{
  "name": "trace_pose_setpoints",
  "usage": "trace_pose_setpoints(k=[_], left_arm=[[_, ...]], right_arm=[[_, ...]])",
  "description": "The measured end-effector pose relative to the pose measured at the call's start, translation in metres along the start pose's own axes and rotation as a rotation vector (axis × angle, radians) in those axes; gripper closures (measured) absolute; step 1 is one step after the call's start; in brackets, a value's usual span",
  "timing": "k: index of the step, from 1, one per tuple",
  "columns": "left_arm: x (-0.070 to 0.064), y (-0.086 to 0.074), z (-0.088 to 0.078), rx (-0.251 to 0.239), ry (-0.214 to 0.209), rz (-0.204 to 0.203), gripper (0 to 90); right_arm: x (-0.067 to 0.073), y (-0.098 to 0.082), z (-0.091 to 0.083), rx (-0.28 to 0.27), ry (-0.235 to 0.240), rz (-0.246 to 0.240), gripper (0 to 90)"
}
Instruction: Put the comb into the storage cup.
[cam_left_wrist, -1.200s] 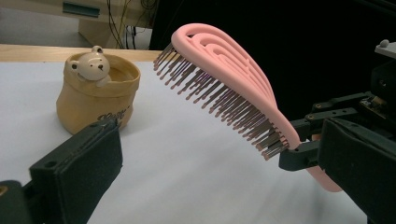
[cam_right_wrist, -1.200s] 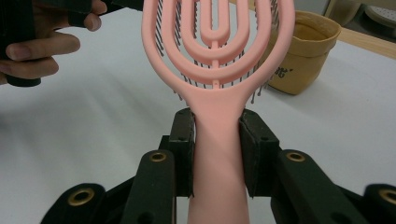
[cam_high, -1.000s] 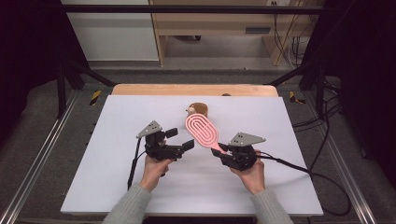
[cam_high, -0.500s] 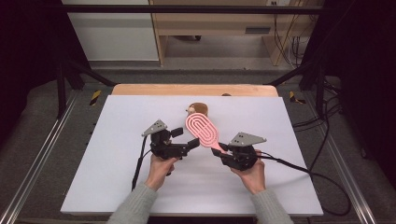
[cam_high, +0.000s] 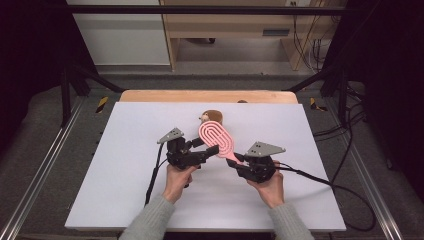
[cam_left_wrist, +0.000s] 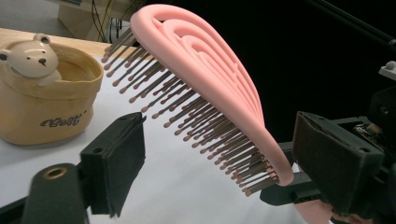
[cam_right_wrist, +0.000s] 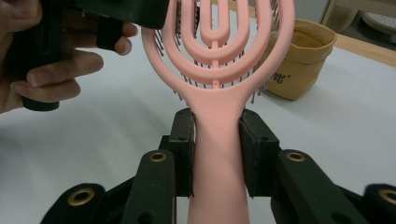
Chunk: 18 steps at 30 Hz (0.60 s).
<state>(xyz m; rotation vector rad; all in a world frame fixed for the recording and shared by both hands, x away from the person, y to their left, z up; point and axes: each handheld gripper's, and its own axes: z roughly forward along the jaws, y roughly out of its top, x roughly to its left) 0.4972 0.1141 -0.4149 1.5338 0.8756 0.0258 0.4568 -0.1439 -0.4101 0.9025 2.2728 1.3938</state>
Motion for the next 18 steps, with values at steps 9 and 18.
trace_pose_setpoints(k=[9, 18], left_arm=[[-0.0042, -0.0001, 0.0069, -0.004, -0.019, -0.017, 30.7], [-0.007, 0.0007, 0.0076, -0.02, 0.003, -0.038, 41.7]], right_arm=[[0.0006, -0.0001, 0.0, -0.004, 0.001, 0.0, 69.7], [0.001, -0.0002, -0.0004, -0.014, 0.002, -0.001, 69.6]])
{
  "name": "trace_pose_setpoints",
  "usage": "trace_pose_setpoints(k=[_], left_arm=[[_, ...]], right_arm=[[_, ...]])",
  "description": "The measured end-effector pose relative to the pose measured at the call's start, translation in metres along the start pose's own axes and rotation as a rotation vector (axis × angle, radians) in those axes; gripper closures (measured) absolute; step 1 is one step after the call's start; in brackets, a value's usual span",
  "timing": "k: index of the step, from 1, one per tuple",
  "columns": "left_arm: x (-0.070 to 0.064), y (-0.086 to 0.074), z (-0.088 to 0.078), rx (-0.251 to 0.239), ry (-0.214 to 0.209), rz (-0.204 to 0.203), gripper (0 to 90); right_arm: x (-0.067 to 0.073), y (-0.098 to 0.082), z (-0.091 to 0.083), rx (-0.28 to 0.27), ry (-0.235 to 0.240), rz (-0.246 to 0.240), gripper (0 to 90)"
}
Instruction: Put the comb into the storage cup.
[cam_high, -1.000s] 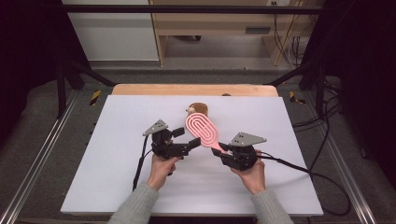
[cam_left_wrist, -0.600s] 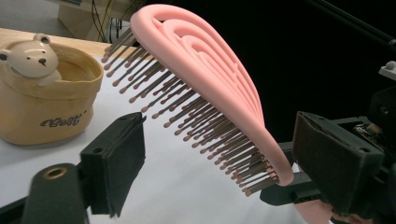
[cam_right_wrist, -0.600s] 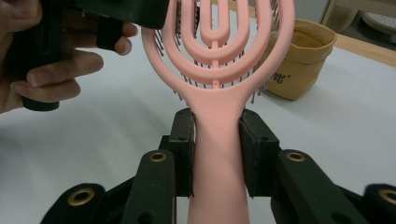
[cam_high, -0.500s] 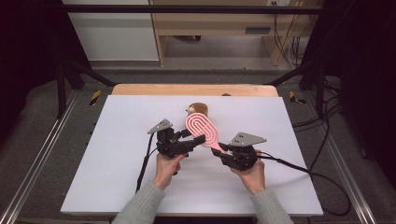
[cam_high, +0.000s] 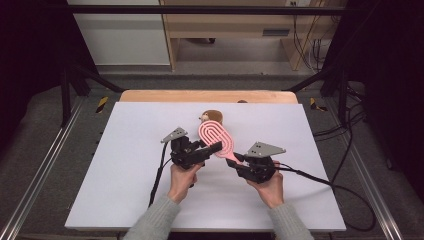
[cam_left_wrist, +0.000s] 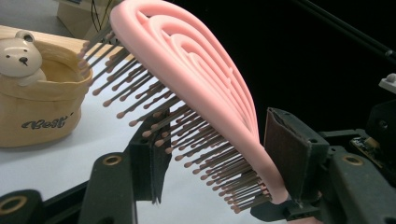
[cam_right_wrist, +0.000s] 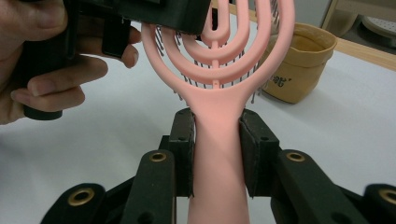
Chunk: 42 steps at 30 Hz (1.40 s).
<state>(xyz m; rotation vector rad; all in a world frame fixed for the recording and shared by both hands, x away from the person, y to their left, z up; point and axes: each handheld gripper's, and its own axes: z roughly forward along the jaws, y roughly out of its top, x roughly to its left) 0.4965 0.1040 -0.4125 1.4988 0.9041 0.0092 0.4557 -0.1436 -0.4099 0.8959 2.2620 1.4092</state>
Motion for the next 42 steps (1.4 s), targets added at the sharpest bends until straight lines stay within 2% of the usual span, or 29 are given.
trace_pose_setpoints(k=[13, 25, 35, 42], left_arm=[[-0.0036, -0.0006, -0.0001, -0.029, -0.003, -0.048, 47.7], [-0.0052, -0.0017, -0.001, -0.052, -0.02, -0.072, 53.2], [-0.0069, -0.0026, -0.0017, -0.069, -0.046, -0.068, 58.1], [-0.0099, -0.0031, -0.0026, -0.085, -0.071, -0.05, 61.8]], right_arm=[[0.0, 0.0, -0.0006, -0.017, -0.004, 0.001, 69.7], [0.0004, 0.0, -0.001, -0.025, -0.003, 0.0, 70.1], [0.0004, -0.0005, 0.0001, -0.024, 0.003, -0.001, 70.6], [0.0007, -0.0008, 0.001, -0.025, 0.016, 0.004, 71.1]])
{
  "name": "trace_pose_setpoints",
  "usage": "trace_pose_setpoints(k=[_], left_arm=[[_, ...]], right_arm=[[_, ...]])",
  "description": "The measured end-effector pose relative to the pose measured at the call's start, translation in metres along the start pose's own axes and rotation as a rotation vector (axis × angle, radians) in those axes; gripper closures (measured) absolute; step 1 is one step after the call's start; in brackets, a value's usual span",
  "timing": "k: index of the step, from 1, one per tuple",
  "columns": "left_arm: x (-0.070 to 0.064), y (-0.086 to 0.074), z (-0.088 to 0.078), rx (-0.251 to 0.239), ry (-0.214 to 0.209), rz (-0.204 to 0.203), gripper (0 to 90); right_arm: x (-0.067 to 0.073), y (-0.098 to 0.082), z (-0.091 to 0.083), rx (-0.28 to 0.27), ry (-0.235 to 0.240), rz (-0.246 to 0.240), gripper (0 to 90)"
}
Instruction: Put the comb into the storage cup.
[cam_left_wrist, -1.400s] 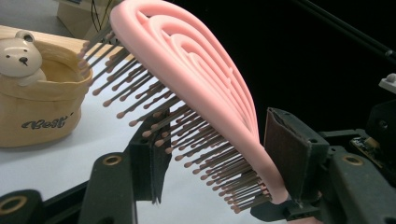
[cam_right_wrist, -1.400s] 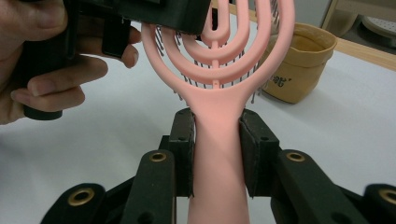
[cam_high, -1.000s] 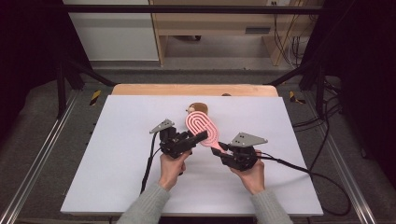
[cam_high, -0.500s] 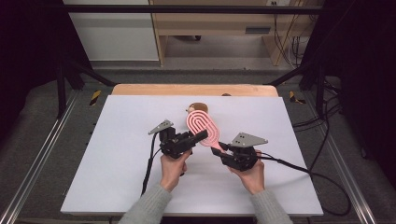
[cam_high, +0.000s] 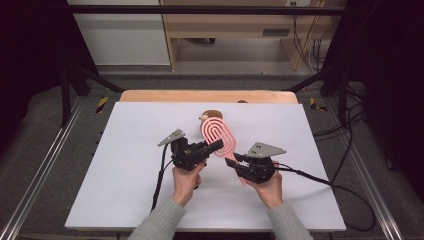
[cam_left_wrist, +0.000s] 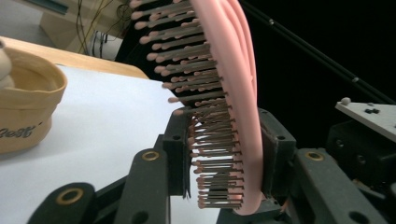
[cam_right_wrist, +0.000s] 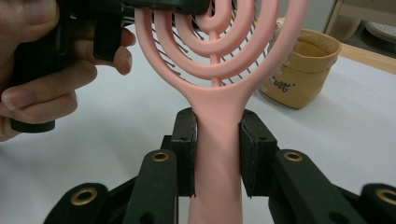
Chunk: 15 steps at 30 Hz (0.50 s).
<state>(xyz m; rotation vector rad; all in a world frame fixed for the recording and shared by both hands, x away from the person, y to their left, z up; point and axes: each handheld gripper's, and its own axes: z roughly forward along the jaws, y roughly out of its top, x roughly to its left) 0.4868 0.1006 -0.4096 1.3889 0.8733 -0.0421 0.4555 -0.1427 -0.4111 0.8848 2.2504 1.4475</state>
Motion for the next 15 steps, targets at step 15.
trace_pose_setpoints(k=[15], left_arm=[[-0.009, -0.0006, -0.0013, -0.023, -0.005, 0.069, 63.6]], right_arm=[[0.0, -0.0006, 0.0018, -0.001, 0.024, 0.006, 70.5]])
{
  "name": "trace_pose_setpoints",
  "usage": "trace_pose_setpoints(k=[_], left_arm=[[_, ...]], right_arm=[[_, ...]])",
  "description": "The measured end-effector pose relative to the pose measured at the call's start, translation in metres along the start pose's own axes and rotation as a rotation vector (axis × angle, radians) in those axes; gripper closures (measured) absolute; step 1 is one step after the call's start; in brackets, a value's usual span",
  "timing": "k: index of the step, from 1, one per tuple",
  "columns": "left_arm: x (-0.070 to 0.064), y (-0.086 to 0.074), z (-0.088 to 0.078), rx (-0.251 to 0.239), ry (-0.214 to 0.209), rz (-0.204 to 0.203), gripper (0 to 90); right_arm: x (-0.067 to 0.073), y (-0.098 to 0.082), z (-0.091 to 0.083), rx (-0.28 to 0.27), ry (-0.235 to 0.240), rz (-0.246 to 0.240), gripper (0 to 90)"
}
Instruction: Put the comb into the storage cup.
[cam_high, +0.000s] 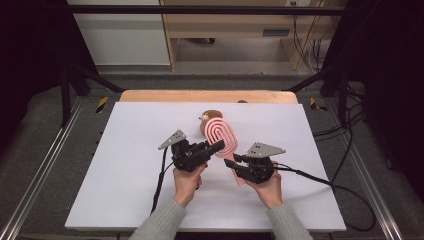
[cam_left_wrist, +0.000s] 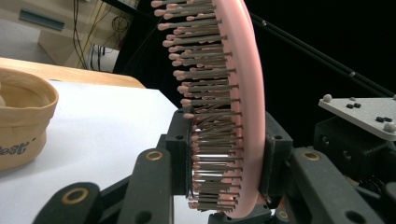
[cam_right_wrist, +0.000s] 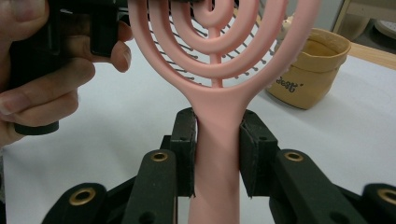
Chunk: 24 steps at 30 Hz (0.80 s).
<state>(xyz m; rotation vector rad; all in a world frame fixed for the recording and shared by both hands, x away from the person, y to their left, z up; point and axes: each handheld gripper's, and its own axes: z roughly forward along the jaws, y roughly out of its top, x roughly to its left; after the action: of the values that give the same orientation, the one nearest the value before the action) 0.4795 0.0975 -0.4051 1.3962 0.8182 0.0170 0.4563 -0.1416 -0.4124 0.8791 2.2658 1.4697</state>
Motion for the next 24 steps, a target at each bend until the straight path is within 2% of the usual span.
trace_pose_setpoints(k=[6, 10, 16, 18, 19, 20, 24], left_arm=[[-0.0027, 0.0016, 0.0003, 0.002, 0.002, 0.011, 64.2], [-0.0056, 0.0018, 0.0009, 0.004, 0.01, 0.036, 64.3], [-0.0038, 0.0039, 0.0009, 0.002, 0.019, 0.033, 64.3], [-0.0035, 0.005, 0.0002, 0.002, 0.022, 0.035, 64.3], [-0.0033, 0.0054, 0.0, 0.002, 0.026, 0.041, 64.3], [-0.0032, 0.006, -0.0002, 0.003, 0.033, 0.049, 64.3], [-0.0024, 0.0092, -0.0016, 0.007, 0.056, 0.075, 64.3]], right_arm=[[0.0001, 0.0, 0.0006, -0.004, 0.018, 0.002, 68.5], [0.0004, -0.0003, 0.0015, -0.002, 0.024, 0.005, 68.5], [0.0, 0.0002, 0.001, -0.01, 0.023, 0.008, 62.8], [-0.0003, 0.0003, 0.0013, -0.013, 0.025, 0.008, 58.7], [-0.0006, 0.0007, 0.0013, -0.021, 0.025, 0.011, 52.9], [-0.0006, 0.0007, 0.0013, -0.021, 0.025, 0.011, 52.9], [-0.0021, 0.0024, 0.0006, -0.053, 0.028, 0.013, 38.1]])
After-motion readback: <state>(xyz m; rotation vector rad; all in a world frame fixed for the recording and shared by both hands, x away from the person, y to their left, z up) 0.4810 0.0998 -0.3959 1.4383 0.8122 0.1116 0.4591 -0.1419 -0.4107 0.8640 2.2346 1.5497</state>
